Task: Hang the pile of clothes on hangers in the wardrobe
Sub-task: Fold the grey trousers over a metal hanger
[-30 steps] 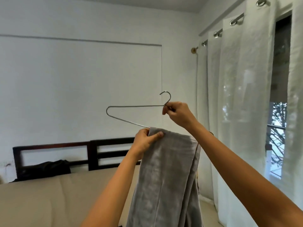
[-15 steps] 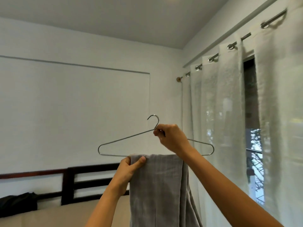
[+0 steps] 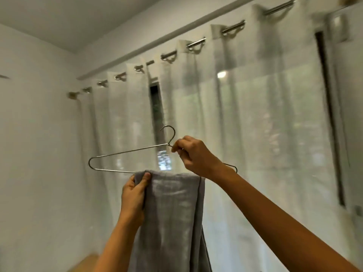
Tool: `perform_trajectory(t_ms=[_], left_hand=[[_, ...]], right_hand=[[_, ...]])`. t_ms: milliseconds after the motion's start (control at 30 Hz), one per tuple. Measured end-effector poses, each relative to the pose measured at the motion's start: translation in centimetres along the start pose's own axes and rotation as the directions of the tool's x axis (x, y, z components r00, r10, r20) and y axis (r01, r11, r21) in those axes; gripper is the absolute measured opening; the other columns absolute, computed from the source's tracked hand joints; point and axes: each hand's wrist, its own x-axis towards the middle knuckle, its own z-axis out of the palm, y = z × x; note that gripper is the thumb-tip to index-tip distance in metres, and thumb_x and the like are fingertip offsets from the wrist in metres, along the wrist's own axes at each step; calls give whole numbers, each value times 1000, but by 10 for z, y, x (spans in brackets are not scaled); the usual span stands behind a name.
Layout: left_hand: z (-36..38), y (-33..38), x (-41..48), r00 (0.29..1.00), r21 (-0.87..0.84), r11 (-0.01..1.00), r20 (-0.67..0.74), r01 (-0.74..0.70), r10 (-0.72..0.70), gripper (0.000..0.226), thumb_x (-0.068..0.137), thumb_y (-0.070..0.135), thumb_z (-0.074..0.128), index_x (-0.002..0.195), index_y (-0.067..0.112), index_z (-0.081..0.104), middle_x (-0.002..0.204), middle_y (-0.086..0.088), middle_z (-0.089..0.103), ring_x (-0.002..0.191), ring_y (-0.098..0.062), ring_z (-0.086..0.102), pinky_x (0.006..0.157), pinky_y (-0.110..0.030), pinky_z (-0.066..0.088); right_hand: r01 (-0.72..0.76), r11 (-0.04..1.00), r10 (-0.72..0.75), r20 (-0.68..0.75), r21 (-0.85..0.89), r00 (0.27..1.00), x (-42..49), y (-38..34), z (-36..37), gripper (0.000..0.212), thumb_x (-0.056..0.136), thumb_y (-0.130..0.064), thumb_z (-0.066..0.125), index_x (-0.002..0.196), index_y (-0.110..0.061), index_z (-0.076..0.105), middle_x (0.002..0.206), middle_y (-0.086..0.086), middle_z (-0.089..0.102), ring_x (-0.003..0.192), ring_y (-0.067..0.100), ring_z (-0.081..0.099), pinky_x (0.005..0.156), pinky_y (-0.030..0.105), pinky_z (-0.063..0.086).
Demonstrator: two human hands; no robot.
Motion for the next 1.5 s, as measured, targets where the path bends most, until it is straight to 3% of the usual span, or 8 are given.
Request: perform_trajectory(t_ms=[133,267,433,633,800,967,1333,1500], left_hand=[[111,-17,1,960,-82,997,281,15,9,17,89,24,61,98,11,65,95,-10,70,91,-24,63,79,-35,52],[211,-35,-15,887,-85,996,460,11,29,19,86,31,64,93,15,70,89,-8,73,87,-25,66,77,-40,53],[372,-55,-54,734,-190,960,679,207,-24,26,88,33,61,95,8,67,90,-14,70,87,-29,64,75,-40,52],[552,-54,-109,563,-316,851,826,419,30,21,94,22,54,85,9,67,85,-15,69,78,-28,62,72,-35,49],[685,-30,-162,433,-341,822,892,457,129,25,94,30,55,80,11,63,80,-10,67,77,-25,61,69,-35,48],[799,2,-211,305,-425,775,901,467,309,24,90,38,57,95,15,61,88,-1,65,81,-15,59,66,-30,45],[974,100,-319,304,-716,627,698,307,649,64,95,34,50,145,7,22,147,-18,34,132,-36,38,108,-45,33],[1035,143,-366,292,-827,533,563,179,773,79,85,60,29,151,21,8,159,-8,2,146,-27,5,116,-45,10]], right_hand=[[-174,903,117,-163,-393,980,-46,56,-89,14,91,-13,54,99,-14,66,87,7,70,77,29,66,66,36,54],[-257,577,29,-295,-775,955,-92,97,-170,23,89,-34,49,78,-19,62,58,0,60,45,26,59,39,22,38],[-300,155,51,-296,-941,954,-149,138,-299,40,88,-47,41,64,-19,57,51,-1,54,36,20,51,41,16,22],[-369,238,419,-248,-898,874,-190,155,-456,20,92,-18,45,88,-3,58,85,16,59,74,34,56,65,42,49],[-156,-275,356,-251,-949,900,-222,161,-549,13,75,5,64,78,-5,56,64,12,51,44,33,51,39,29,40],[23,-614,289,-197,-789,937,-241,161,-623,27,76,1,33,81,-10,57,59,8,47,36,27,49,31,26,36],[160,-907,302,-340,-389,891,-210,158,-761,34,77,4,35,88,-8,65,66,17,57,33,30,49,32,24,32],[87,-958,211,-468,-273,858,-210,165,-824,43,93,3,32,130,-12,48,119,21,56,98,40,59,67,41,47]])
